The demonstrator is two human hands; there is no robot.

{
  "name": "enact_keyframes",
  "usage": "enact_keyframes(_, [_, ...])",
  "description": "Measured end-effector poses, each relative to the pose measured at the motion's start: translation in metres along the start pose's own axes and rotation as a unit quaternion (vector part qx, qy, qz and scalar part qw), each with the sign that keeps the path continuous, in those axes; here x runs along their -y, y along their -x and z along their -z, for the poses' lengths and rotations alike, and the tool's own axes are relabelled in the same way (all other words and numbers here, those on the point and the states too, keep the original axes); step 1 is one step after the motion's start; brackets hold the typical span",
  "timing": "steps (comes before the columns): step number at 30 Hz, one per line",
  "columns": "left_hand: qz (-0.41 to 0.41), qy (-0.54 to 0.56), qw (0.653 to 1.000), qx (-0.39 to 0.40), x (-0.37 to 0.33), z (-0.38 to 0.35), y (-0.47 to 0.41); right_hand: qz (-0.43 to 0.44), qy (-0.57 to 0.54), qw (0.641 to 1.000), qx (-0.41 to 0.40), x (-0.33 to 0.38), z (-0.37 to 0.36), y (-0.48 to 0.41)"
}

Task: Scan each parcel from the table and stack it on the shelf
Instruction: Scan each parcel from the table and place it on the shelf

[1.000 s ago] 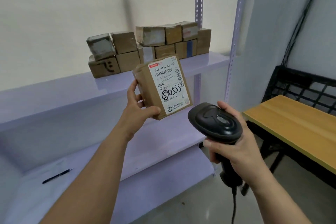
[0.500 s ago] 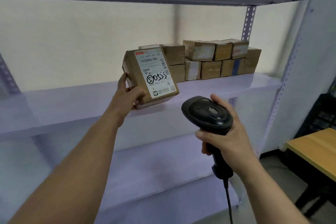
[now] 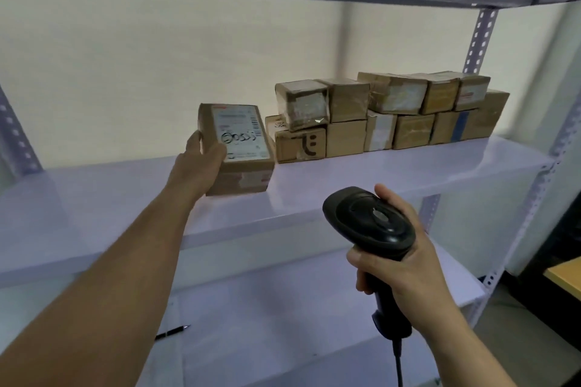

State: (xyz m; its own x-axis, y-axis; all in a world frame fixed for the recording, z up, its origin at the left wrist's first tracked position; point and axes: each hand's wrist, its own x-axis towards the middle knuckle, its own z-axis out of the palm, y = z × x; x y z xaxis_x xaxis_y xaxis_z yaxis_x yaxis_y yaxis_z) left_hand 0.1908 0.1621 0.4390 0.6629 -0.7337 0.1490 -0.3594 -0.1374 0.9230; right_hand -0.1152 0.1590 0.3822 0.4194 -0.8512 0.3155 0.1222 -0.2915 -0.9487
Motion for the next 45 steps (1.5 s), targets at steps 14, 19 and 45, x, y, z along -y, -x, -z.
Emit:
enact_keyframes(14, [-0.076,-0.222,0.972,0.012,0.012,-0.028,-0.079,-0.02,0.028,0.999,-0.04,-0.014,-0.031,-0.035])
enact_keyframes(19, [-0.075,-0.221,0.972,0.011,0.013,-0.036,-0.109,-0.019,0.037,0.997,-0.059,-0.016,-0.029,-0.041])
enact_keyframes(45, [-0.304,-0.117,0.943,-0.066,-0.021,-0.132,0.059,0.006,0.06,0.993,-0.106,0.006,0.069,0.043])
